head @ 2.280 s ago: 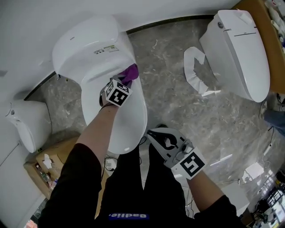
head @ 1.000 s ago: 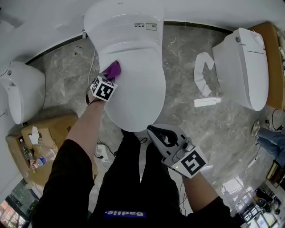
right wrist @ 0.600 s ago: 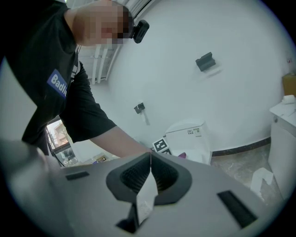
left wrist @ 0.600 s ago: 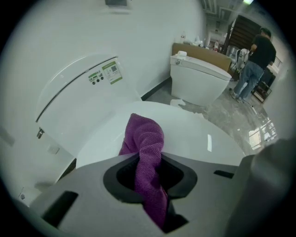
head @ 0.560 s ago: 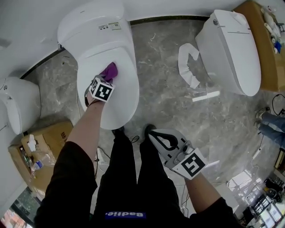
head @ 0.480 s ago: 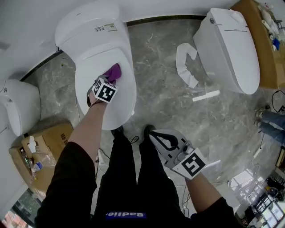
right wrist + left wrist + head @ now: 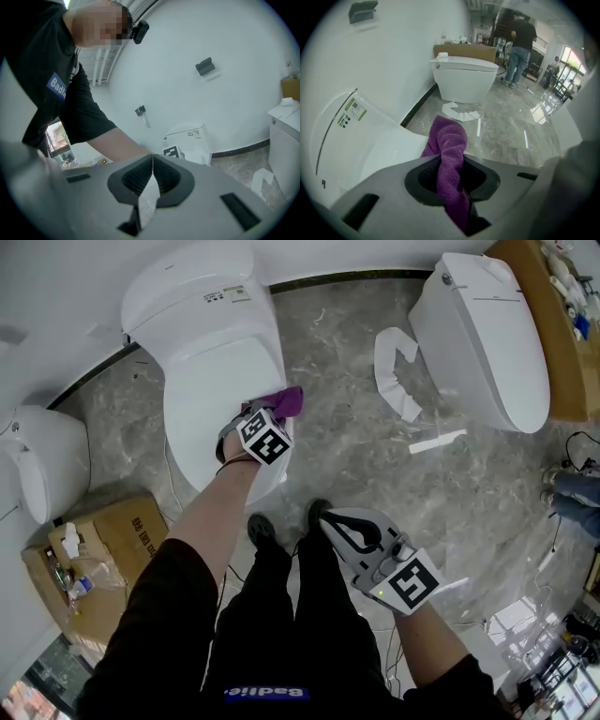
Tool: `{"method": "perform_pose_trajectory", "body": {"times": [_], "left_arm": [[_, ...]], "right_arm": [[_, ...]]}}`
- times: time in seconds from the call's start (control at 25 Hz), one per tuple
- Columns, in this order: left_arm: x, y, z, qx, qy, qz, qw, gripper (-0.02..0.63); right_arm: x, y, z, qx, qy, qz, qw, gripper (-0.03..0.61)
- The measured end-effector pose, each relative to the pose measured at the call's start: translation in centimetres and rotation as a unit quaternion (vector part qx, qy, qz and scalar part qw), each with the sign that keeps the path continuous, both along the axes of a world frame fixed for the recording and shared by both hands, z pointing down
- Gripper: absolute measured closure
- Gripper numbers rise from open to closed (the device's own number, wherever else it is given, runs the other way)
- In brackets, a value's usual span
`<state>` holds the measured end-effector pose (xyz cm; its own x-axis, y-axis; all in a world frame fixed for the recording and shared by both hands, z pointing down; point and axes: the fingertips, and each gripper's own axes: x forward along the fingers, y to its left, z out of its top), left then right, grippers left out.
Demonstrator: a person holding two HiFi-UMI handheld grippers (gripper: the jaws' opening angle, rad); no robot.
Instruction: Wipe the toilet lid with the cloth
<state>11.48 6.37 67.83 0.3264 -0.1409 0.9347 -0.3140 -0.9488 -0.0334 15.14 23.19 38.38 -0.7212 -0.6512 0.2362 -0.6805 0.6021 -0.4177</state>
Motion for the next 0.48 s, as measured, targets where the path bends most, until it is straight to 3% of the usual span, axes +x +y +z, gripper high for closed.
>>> {"method": "perform_pose_trajectory", "body": {"times": [0.48], "left_arm": [[-22.4, 1.6, -0.2, -0.019, -0.022, -0.116, 0.9929, 0.534]], "right_arm": [[-12.1, -0.9, -1.7, 0.005, 0.009, -0.048, 0.999, 0.549]]}}
